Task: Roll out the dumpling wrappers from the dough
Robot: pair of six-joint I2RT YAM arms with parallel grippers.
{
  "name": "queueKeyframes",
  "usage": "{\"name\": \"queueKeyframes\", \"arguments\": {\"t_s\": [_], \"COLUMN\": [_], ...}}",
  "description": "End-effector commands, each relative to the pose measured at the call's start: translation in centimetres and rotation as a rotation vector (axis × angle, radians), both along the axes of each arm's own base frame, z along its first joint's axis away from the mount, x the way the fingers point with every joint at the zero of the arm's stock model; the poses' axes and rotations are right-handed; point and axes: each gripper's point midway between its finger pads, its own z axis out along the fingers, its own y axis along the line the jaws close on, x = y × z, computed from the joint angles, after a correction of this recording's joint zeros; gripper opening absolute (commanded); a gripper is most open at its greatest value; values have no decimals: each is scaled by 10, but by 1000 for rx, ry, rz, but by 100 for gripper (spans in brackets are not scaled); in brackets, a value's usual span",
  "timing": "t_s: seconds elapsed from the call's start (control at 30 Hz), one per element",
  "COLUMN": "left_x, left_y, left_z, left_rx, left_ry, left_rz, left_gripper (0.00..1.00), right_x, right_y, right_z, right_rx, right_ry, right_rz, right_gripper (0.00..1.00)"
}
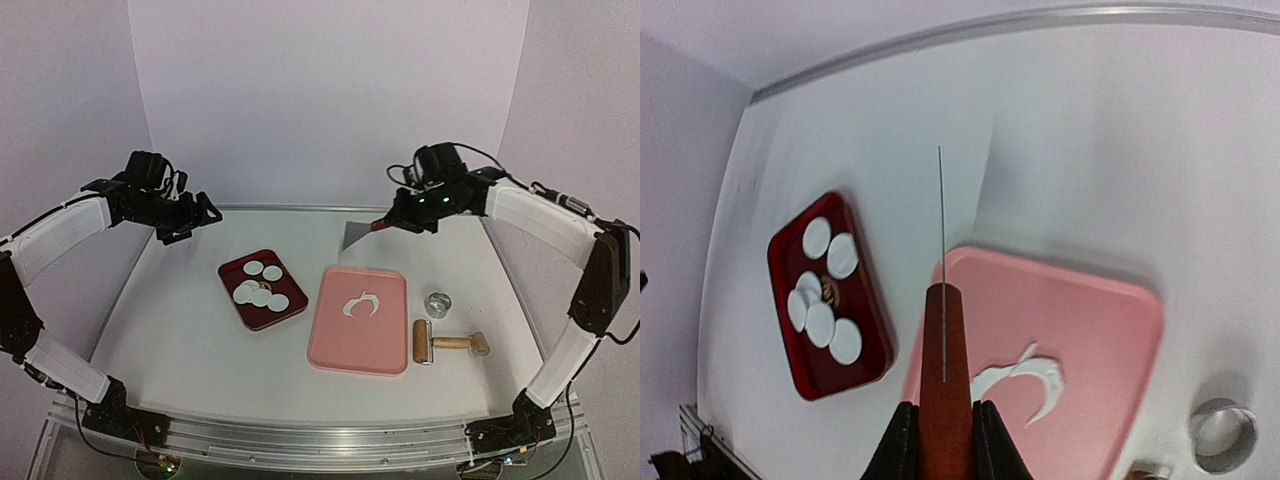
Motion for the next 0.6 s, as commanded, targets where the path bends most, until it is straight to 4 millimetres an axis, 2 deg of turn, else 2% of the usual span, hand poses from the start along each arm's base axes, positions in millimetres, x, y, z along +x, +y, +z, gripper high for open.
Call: {"name": "queueKeyframes", "arguments": {"t_s": [0.0,0.1,0.27,0.43,0.57], "left_x": [2,3,5,4,0], "left_y": [5,8,8,17,25], "left_z": [-4,-8,-21,-36,-43], "left_rx": [7,-8,-25,-28,-27], "left_ry": [-33,-30,-1,-33,-42], "left_rz": [13,36,46,85,121], "left_gripper": [89,90,91,93,94], "right_x": [3,11,18,24,24], "right_y": [-55,-98,-149,-176,-193], "right_z": [36,28,1,-16,-42], "right_rx": [71,121,267,409,472], "right_ry": [-30,21,115,145,210], "right_rz": [-69,-172,-283,-325,-361], "right_gripper": [0,0,0,0,0]}}
